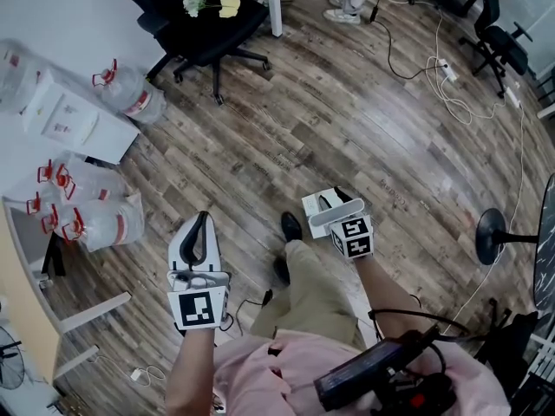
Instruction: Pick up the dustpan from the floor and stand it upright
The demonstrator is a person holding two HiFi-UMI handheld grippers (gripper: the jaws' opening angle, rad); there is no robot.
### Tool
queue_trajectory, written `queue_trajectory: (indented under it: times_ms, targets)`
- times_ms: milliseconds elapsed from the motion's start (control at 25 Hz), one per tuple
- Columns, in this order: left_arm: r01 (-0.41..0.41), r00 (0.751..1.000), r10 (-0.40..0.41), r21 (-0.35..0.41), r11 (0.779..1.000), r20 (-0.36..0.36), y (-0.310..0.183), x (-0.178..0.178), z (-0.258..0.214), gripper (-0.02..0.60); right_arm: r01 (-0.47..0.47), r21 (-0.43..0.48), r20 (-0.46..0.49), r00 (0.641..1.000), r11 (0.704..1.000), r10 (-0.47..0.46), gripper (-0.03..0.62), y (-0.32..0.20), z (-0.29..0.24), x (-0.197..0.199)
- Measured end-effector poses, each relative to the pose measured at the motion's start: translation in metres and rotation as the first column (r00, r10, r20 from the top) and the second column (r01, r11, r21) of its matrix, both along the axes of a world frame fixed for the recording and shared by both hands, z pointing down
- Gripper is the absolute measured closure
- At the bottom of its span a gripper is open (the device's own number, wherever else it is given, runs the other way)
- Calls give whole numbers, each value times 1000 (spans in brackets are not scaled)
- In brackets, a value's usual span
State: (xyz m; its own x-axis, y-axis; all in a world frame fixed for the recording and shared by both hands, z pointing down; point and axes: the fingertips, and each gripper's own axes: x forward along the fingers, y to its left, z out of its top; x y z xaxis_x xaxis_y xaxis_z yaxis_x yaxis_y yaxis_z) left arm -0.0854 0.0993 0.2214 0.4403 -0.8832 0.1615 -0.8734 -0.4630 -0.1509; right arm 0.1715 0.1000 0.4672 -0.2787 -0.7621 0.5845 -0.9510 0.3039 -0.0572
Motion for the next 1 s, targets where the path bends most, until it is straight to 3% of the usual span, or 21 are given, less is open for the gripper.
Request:
queue_trajectory:
  times_ms: [120,520,720,1000]
  targets:
    - [-4,1000,4,6,1000,1,10,1,-1,566,-6,-26,10,1000,1000,6,378,12,7,1]
    - [-20,1000,20,9,1000,5,35,6,-2,567,6,-82,11,1000,997,-5,347,48,27,-1]
    - [-32,999,31,13,999,44,40,5,10,566,25,-102,30,999,994,-22,338,61,33,-8]
    - [-19,1000,19,-24,1000,6,48,23,7,566,77,-140,31,997,987,-74,336,90,37,-4]
